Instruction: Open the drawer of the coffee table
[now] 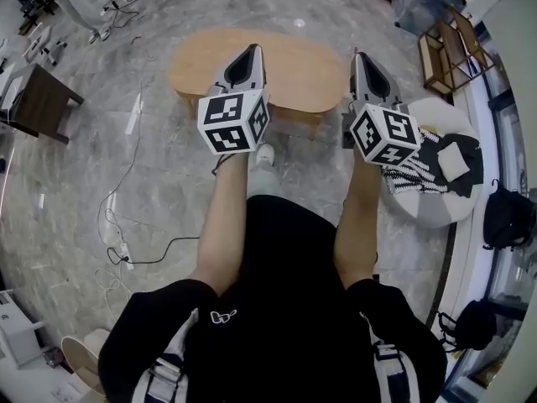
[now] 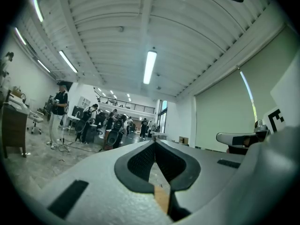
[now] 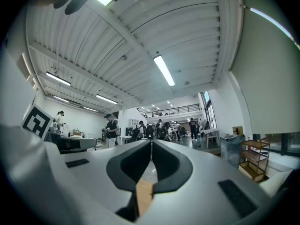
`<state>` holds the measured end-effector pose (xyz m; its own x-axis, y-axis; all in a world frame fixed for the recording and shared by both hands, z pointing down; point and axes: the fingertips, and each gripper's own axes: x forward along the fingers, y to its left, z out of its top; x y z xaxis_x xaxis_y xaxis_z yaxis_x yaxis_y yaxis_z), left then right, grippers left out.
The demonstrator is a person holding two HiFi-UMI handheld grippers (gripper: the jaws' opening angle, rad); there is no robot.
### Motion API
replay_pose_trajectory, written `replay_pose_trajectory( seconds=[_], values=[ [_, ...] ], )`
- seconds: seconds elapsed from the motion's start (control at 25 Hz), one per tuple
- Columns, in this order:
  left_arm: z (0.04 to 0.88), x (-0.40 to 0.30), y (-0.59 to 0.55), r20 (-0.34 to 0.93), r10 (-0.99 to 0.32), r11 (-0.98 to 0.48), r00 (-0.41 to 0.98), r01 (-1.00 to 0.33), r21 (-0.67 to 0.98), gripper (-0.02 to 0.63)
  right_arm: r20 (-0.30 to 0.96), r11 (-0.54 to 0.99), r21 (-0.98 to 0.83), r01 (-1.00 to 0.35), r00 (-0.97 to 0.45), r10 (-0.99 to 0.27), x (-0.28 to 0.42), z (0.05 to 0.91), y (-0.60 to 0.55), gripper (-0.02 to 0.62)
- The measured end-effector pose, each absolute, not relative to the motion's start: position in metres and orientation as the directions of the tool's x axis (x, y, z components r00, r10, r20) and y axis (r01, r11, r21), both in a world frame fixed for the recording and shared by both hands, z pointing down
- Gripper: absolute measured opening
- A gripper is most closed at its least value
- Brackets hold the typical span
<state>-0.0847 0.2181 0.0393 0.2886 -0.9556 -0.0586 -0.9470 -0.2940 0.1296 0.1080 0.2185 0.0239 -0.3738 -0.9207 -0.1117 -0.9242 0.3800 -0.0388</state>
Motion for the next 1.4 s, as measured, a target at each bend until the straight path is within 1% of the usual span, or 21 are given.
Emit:
replay_pose_trajectory(
  seconds=[0.24,0.4,0.6,0.8,1.12,1.4],
  values=[
    [0.045,-0.091,0.169,-0.052,-0.957,-0.290,0.286,-0.947,0.139,0.009,-0.094,0.396,-0.037,-0.917,-0.391,-0.915,0.094,0.033,0.172,0.012],
    [0.055,-0.088,0.125,-0.024,-0.954,-0.300,0.300,-0.942,0.148,0.009,-0.081,0.390,-0.055,-0.919,-0.385,-0.919,0.092,0.040,0.130,0.012],
    [0.055,-0.075,0.059,0.000,-0.943,-0.331,0.334,-0.934,0.130,0.010,-0.073,0.379,-0.089,-0.921,-0.374,-0.925,0.097,0.044,0.064,0.012],
    [0.050,-0.086,-0.021,0.026,-0.937,-0.344,0.349,-0.933,0.106,0.010,-0.065,0.371,-0.135,-0.919,-0.366,-0.929,0.082,0.048,-0.014,0.012],
    [0.069,-0.084,-0.142,0.088,-0.911,-0.392,0.402,-0.913,0.118,0.010,-0.012,0.304,-0.191,-0.934,-0.307,-0.952,0.086,0.073,-0.124,0.012],
    [0.081,-0.074,-0.215,0.114,-0.891,-0.421,0.440,-0.893,0.160,0.010,0.034,0.266,-0.175,-0.948,-0.276,-0.961,0.096,0.081,-0.191,0.012]
  ],
)
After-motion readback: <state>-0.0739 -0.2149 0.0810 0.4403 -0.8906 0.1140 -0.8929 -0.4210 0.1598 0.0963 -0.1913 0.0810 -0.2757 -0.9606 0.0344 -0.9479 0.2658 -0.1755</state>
